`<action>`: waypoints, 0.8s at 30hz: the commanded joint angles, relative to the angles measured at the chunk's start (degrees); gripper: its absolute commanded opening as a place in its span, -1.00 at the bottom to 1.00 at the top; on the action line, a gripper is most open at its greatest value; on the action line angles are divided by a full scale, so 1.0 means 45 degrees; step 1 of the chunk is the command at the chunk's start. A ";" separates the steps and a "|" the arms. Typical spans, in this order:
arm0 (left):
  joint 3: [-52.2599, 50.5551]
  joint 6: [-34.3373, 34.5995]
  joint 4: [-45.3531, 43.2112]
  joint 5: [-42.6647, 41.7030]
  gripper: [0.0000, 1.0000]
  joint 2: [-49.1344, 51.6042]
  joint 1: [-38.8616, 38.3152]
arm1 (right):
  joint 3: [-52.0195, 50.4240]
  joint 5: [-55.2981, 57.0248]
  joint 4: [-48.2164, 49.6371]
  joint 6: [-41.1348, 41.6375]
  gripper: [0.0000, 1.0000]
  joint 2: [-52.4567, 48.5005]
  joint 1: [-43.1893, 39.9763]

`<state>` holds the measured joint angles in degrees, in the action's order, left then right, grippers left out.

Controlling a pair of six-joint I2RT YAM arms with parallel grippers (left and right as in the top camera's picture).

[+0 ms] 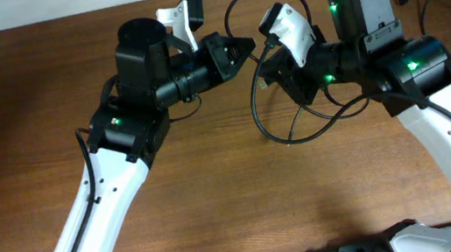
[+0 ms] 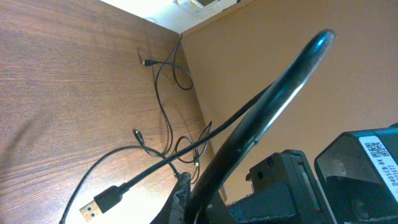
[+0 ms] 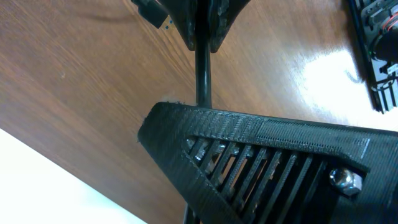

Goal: Untangle cables

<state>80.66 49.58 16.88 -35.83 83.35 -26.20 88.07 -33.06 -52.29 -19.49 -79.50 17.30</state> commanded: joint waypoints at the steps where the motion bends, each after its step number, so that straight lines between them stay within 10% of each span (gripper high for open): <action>1: 0.0024 0.0160 -0.0078 -0.0228 -0.91 -0.0364 -0.0015 | 0.0155 -0.0165 -0.0005 0.0005 -0.92 -0.0087 0.0073; 3: 0.0024 0.0155 0.0019 -0.0233 0.11 -0.0364 -0.0015 | 0.0155 0.0189 -0.0005 0.0015 -0.92 -0.0087 0.0073; 8: 0.0024 -0.2414 0.0325 -0.0233 0.96 -0.0364 0.0000 | 0.0155 0.2710 -0.0039 0.0636 -0.92 -0.0083 0.0044; 13: 0.0024 -0.7461 0.2161 0.0126 0.98 -0.0389 0.0024 | 0.0155 0.4546 -0.0049 0.2579 -0.92 -0.0083 -0.1190; 17: 0.0529 -0.7737 0.5736 0.6834 0.98 -0.0952 -0.0015 | 0.0160 0.4352 -0.0083 0.2837 -0.92 0.0204 -0.2769; 24: 0.0695 -0.9335 0.6824 0.8354 0.98 -0.2098 -0.0015 | 0.0170 0.4415 0.1603 0.3453 -0.92 0.1438 -0.3798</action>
<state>82.72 10.17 46.28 -1.85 74.81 -26.24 88.07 -13.93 -47.31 -4.82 -76.23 2.02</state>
